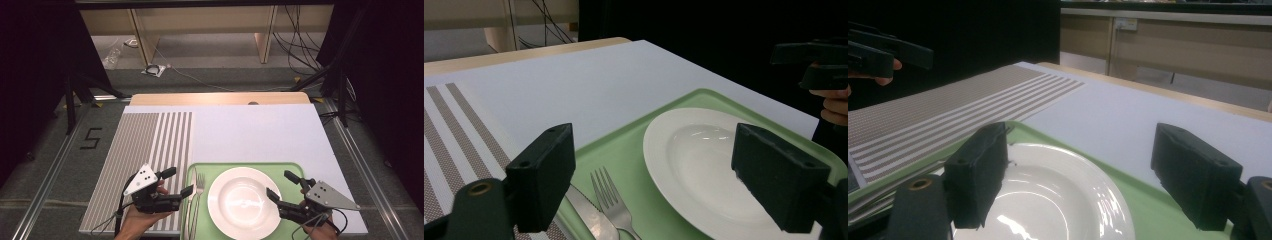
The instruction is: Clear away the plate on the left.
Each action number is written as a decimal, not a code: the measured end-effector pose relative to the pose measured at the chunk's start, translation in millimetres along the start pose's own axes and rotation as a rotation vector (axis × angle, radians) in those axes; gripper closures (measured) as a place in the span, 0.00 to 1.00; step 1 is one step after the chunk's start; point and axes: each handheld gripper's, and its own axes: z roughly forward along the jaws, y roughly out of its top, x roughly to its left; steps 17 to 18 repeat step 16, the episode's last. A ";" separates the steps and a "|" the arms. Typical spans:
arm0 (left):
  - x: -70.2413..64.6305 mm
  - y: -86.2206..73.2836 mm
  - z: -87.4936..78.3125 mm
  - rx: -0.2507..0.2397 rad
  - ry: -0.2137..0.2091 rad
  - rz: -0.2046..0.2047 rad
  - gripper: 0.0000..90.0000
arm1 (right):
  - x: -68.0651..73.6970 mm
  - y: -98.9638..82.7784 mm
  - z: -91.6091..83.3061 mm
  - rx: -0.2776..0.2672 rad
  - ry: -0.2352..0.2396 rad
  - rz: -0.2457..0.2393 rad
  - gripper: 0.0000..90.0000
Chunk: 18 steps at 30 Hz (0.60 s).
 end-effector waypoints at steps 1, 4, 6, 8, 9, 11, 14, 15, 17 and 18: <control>0.3 0.0 0.0 -0.003 0.001 -0.004 0.19 | -0.1 0.0 0.0 0.000 0.000 0.000 0.26; 1.0 -0.2 0.3 -0.004 0.004 -0.009 0.19 | -0.2 -0.1 0.0 -0.002 0.001 0.002 0.26; 1.3 -0.4 0.4 -0.003 0.003 -0.010 0.19 | -0.3 -0.1 0.0 -0.002 0.001 0.001 0.26; 1.4 -0.5 0.4 -0.003 0.004 -0.010 0.19 | -0.3 -0.1 0.1 -0.002 0.001 0.002 0.26; 1.4 -0.5 0.4 -0.004 0.002 -0.011 0.19 | -0.3 -0.1 0.2 -0.002 0.001 0.001 0.26; 1.5 -0.4 0.4 -0.004 0.002 -0.012 0.19 | -0.2 -0.1 0.2 -0.003 0.001 0.001 0.26; 1.8 -0.5 0.3 -0.004 0.002 -0.013 0.19 | -0.3 0.0 0.0 -0.002 0.001 0.002 0.26; 2.0 -0.4 0.2 -0.004 0.002 -0.013 0.19 | -0.3 0.0 -0.2 0.001 -0.001 0.001 0.26; 2.2 -0.3 0.3 -0.005 0.003 -0.013 0.19 | -0.4 0.0 -0.2 0.000 0.001 0.002 0.26; 2.2 -0.3 0.3 -0.005 0.003 -0.013 0.19 | -0.4 0.0 -0.2 0.000 0.001 0.002 0.26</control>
